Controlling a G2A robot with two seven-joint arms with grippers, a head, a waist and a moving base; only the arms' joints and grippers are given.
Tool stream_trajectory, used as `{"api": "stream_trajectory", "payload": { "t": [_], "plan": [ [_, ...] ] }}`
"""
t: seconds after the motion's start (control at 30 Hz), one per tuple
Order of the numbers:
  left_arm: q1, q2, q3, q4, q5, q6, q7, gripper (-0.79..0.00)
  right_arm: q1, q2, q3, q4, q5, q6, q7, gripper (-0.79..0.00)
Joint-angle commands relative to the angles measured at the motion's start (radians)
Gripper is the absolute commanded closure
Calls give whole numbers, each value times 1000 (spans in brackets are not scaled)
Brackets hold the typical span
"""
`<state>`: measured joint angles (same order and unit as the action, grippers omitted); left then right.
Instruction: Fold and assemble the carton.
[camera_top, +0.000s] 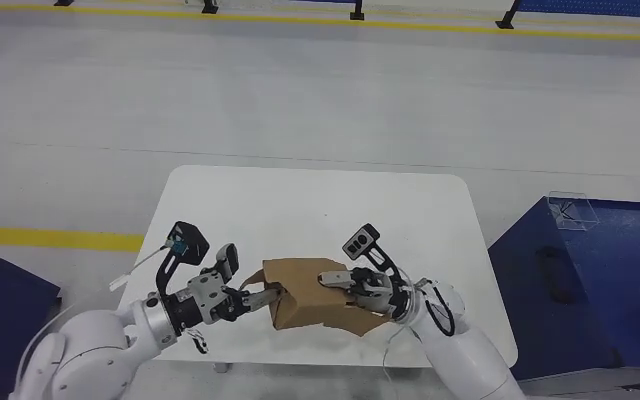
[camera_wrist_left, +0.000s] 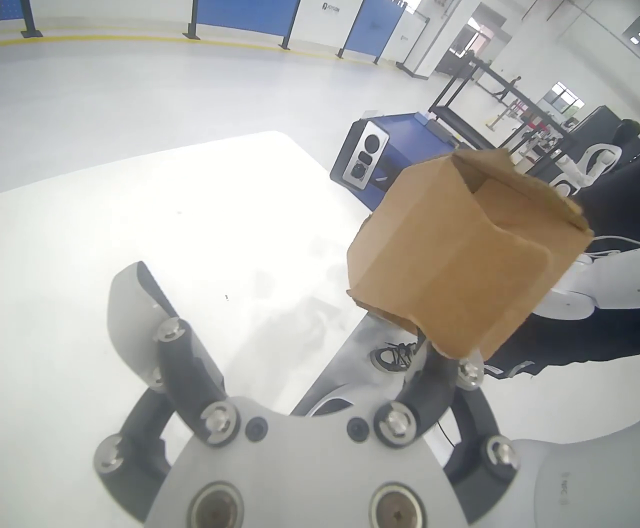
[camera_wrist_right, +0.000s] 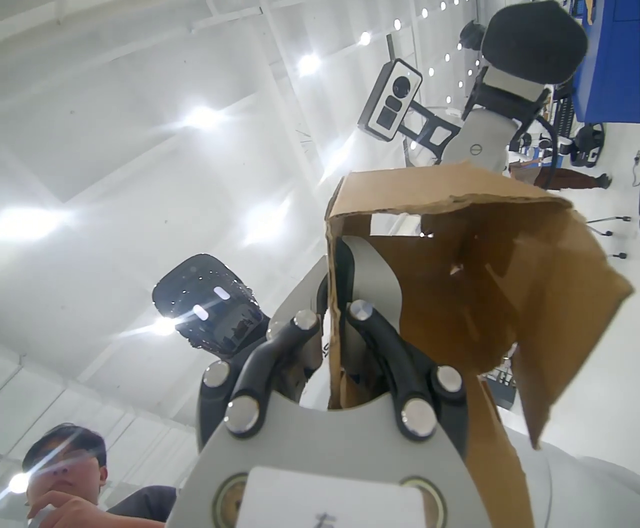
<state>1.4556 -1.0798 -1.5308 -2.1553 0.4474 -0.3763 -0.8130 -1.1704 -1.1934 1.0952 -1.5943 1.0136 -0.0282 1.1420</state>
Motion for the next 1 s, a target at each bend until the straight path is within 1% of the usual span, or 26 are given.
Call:
{"api": "stream_trajectory", "payload": {
  "t": [0.0,0.13,0.27,0.4,0.53,0.6,0.73,0.97],
  "plan": [
    [-3,0,11,3,17,2,14,-785,-5,1,6,-11,-39,-25,-23,0],
    [-10,1,-6,21,-9,56,41,-785,-18,1,25,-28,-36,-35,-52,0],
    [-16,5,-60,26,-63,72,48,-785,-29,5,61,-31,-46,-47,-88,0],
    [-12,10,-107,30,-113,62,46,-785,-46,8,82,-51,-131,-91,-144,0],
    [-1,12,-126,26,-183,63,56,-785,-61,8,67,-81,-214,-113,-178,0],
    [2,13,-124,16,-182,68,54,-785,-64,8,54,-90,-259,-120,-191,0],
    [10,14,-99,-7,-126,66,77,-785,-67,6,38,-100,-294,-123,-197,0],
    [27,16,-27,-18,-19,46,87,-785,-84,6,43,-110,-274,-118,-183,0]
  ]
}}
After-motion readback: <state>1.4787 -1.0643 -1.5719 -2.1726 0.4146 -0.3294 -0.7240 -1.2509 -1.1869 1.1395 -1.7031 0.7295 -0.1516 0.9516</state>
